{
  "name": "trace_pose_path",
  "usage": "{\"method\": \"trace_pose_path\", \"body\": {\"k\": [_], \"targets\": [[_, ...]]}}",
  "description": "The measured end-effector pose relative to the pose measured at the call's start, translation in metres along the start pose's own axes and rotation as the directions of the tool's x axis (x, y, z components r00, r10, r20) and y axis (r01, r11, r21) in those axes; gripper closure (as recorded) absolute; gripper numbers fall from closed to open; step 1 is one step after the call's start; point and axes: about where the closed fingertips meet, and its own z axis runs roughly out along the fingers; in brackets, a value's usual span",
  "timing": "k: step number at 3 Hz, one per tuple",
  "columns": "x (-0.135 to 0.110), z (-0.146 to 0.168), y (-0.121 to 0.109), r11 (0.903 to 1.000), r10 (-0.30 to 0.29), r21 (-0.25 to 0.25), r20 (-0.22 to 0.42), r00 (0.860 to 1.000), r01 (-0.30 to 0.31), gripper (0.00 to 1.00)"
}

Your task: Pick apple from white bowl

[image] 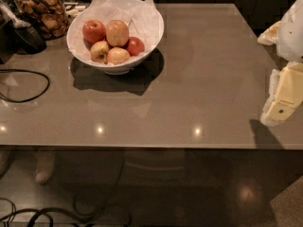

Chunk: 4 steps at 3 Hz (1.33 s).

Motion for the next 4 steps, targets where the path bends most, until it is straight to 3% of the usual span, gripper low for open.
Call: {"method": "trace_pose_path", "body": {"k": [1, 2, 4], "targets": [[0.0, 0.0, 0.0, 1.0, 0.0, 0.0, 0.0, 1.0, 0.0, 0.0], [-0.02, -0.006, -0.019, 0.9998, -0.005, 0.019, 0.045, 0.999, 0.004, 0.0], [-0.078, -0.01, -0.073, 0.9983, -0.057, 0.014, 0.068, 0.996, 0.056, 0.0]]}}
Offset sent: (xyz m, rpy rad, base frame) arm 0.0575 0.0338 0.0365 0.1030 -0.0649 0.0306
